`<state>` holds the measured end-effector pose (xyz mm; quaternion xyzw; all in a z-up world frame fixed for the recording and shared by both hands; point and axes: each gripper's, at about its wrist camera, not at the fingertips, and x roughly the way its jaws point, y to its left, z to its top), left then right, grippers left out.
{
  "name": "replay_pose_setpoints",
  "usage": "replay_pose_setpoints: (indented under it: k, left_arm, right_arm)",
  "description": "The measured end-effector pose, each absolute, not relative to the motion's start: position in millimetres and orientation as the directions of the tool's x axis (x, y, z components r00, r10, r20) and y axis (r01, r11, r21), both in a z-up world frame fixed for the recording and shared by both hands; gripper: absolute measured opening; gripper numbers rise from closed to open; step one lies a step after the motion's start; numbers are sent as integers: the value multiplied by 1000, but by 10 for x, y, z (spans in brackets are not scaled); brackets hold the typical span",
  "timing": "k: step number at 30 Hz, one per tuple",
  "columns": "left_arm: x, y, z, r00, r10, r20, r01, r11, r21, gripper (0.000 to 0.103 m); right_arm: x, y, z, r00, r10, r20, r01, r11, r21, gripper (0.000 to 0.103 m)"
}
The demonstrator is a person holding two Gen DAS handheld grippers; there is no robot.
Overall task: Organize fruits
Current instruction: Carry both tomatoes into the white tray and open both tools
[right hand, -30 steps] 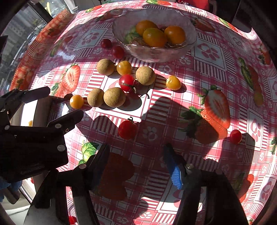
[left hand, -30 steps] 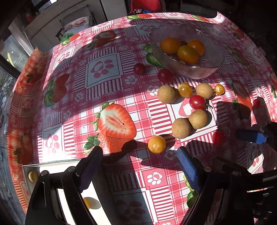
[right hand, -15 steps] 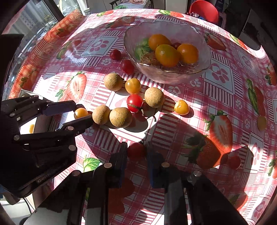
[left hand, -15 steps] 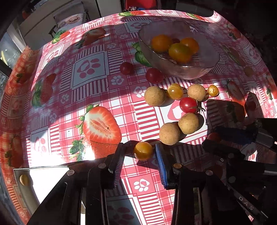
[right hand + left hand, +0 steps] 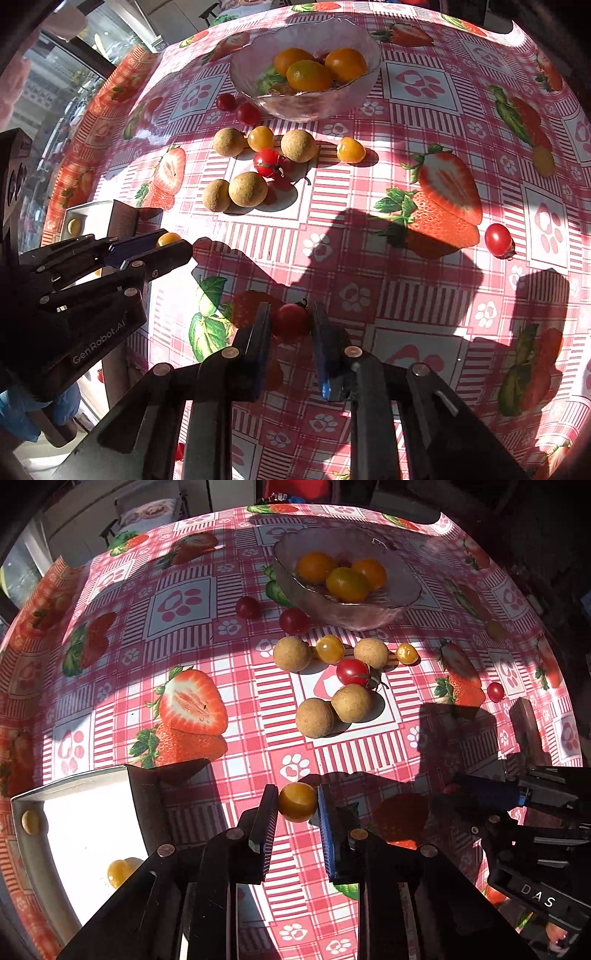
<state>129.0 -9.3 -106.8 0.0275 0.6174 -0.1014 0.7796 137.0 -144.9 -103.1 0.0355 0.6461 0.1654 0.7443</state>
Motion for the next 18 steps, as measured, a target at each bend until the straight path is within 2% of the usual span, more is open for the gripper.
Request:
replay_pose_setpoints:
  k: [18]
  left_arm:
    - [555,276,-685,222,-151,-963,92,987,-134,23]
  right_arm:
    - [691,-1221,-852,35,292,-956,-217,936,278,23]
